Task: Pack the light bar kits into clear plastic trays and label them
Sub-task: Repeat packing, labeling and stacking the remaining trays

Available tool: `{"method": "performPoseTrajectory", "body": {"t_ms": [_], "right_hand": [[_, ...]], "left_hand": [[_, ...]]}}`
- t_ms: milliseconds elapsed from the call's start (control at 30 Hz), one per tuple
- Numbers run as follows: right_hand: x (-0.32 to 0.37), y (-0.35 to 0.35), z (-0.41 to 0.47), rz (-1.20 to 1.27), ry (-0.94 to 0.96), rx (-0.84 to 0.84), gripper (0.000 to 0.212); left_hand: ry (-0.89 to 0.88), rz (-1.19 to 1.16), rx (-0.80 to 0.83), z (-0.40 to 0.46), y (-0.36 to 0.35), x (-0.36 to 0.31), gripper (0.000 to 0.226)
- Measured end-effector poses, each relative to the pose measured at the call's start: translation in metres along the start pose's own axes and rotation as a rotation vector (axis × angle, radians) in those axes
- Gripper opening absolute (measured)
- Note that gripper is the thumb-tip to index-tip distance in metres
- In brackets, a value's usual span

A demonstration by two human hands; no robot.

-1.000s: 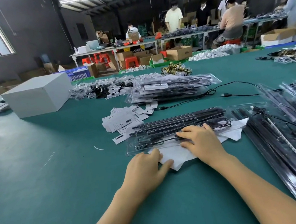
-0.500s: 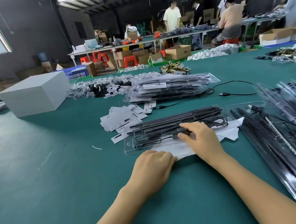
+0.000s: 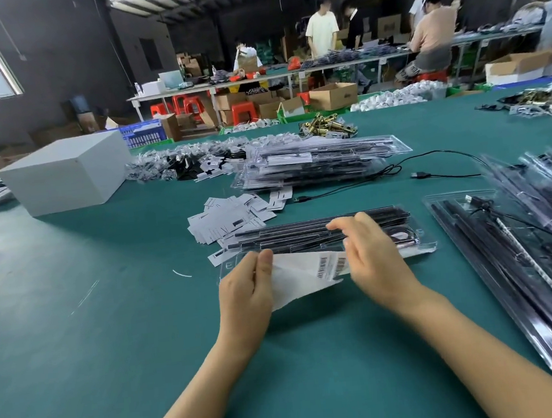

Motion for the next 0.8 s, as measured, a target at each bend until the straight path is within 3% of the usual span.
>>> {"method": "performPoseTrajectory", "body": {"t_ms": [67, 167, 267, 367, 467, 533, 633, 800], "right_hand": [[0.015, -0.011, -0.001, 0.042, 0.066, 0.096, 0.028], [0.023, -0.025, -0.005, -0.014, 0.105, 0.256, 0.048], [0.02, -0.024, -0.006, -0.035, 0.105, 0.201, 0.025], [0.009, -0.001, -0.002, 0.094, -0.039, -0.089, 0.018], [0.007, 0.056, -0.007, 0.05, -0.122, -0.678, 0.015], [0.005, 0.078, -0.013, 0.002, -0.149, -0.875, 0.014], [0.004, 0.08, -0.013, 0.036, -0.156, -0.865, 0.007], [0.002, 0.024, -0.005, 0.486, -0.335, -0.539, 0.012]], "left_hand": [[0.117, -0.077, -0.024, 0.006, 0.004, 0.011, 0.045], [0.186, -0.168, -0.04, 0.011, 0.009, 0.019, 0.045], [0.166, -0.215, -0.042, 0.011, 0.01, 0.017, 0.047], [0.229, -0.367, -0.092, 0.014, 0.016, 0.023, 0.04], [0.25, -0.384, -0.131, 0.018, 0.024, 0.028, 0.024], [0.282, -0.377, -0.104, 0.02, 0.023, 0.033, 0.018], [0.305, -0.344, 0.003, 0.019, 0.011, 0.036, 0.017], [0.237, -0.305, 0.305, 0.008, -0.018, 0.023, 0.073]]}}
Point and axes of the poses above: each hand's wrist, its own z-axis towards the middle knuckle, its own y-axis out of the back of the hand, x = y × z, the point moved 7 cm from there along z, towards the middle knuckle, and after that the axes turned 15 degrees about y, right-handed, at the moved point
